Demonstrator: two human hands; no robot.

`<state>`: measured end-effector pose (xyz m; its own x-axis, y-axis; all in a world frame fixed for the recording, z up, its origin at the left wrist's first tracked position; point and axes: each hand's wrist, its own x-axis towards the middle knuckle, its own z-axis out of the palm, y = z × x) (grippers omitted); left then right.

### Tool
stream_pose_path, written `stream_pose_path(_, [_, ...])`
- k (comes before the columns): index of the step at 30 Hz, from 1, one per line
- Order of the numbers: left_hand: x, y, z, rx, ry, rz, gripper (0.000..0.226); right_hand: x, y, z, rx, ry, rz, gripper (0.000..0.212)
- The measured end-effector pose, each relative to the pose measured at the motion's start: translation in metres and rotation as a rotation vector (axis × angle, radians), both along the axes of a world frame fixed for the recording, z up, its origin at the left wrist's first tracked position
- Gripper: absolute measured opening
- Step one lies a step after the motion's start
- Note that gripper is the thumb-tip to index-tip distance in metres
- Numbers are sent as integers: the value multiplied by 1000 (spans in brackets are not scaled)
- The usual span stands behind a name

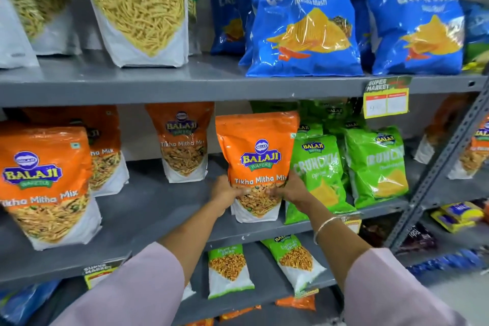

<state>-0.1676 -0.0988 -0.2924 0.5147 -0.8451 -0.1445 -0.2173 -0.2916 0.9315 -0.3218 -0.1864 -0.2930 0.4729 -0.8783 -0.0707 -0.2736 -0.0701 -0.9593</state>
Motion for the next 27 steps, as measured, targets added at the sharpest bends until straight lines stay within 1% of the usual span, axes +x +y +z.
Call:
stream_pose_path(3, [0, 1, 2, -14, -26, 50, 49, 3, 1, 2, -36, 26, -30, 65])
stream_pose_path(7, [11, 9, 4, -16, -26, 67, 50, 14, 6, 7, -82, 43, -13, 68])
stream_pose_path(12, [40, 35, 15, -49, -47, 102, 54, 49, 24, 14, -107, 47, 31, 70])
stream_pose_path(21, [112, 93, 14, -29, -116, 192, 51, 128, 71, 10, -30, -9, 122, 65])
stream_pose_path(27, [133, 108, 3, -44, -116, 199, 52, 152, 85, 1, -40, -7, 132, 64])
